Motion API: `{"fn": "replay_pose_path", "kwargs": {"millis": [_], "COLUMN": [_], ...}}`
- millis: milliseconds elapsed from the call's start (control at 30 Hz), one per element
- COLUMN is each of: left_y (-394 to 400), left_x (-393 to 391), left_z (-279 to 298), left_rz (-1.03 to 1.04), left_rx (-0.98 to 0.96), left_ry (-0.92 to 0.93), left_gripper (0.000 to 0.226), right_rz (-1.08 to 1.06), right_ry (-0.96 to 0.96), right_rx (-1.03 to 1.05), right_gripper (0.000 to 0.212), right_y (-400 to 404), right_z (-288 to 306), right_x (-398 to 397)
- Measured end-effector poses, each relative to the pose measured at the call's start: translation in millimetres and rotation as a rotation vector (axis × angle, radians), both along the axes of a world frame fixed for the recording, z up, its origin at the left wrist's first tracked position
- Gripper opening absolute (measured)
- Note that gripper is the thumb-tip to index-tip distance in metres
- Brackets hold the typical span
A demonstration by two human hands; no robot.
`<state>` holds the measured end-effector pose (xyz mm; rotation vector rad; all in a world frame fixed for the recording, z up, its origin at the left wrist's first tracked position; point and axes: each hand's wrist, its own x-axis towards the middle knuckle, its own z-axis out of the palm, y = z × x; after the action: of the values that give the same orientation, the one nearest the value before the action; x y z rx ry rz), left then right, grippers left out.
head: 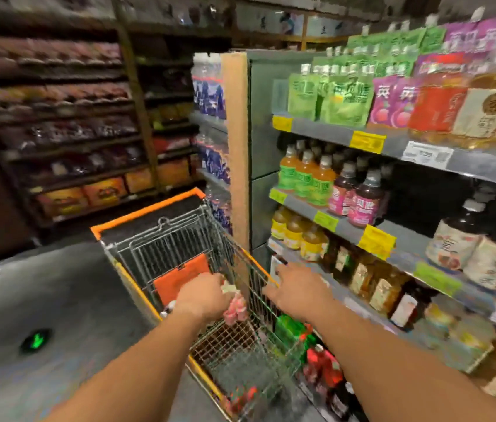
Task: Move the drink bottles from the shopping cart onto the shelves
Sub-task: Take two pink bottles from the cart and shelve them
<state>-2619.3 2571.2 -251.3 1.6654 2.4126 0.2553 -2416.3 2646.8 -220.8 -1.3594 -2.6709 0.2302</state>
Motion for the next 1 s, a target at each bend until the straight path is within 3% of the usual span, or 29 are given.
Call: {"fn": "replay_pose_path", "kwargs": {"millis": [67, 300, 567, 733, 900, 1000], "left_y": [-17, -14, 86, 157, 202, 222], "left_x": [-24, -70, -101, -118, -136, -145], "left_z": [-14, -70, -158, -219, -295, -346], "left_rz": [0.088, 0.195, 0.306, 0.369, 0.430, 0.444], "left_rx": [-0.047, -0.081, -0.219, -0.262, -0.295, -0.292], "left_ry": [-0.052, -0.109, -0.222, -0.284, -0.331, -0.386], "left_gripper": [0.034, 0.034, 0.054, 0.047, 0.061, 0.063], "right_rz": [0.063, 0.166, 0.104, 0.067, 0.057, -0.074], "right_ry": [-0.008, -0.127, -0.147, -0.181, -0.148, -0.003], "right_rx": [-0.018, -0.152, -0.298, -0.415, -0.480, -0.519], "right_gripper": [0.040, 0.049, 0.052, 0.051, 0.030, 0.044], "right_y": [-3, 36, 146, 204, 235, 246], "right_z": [-16, -84, -180, -252, -330, -375], "right_x": [-36, -104, -144, -185, -209, -224]}}
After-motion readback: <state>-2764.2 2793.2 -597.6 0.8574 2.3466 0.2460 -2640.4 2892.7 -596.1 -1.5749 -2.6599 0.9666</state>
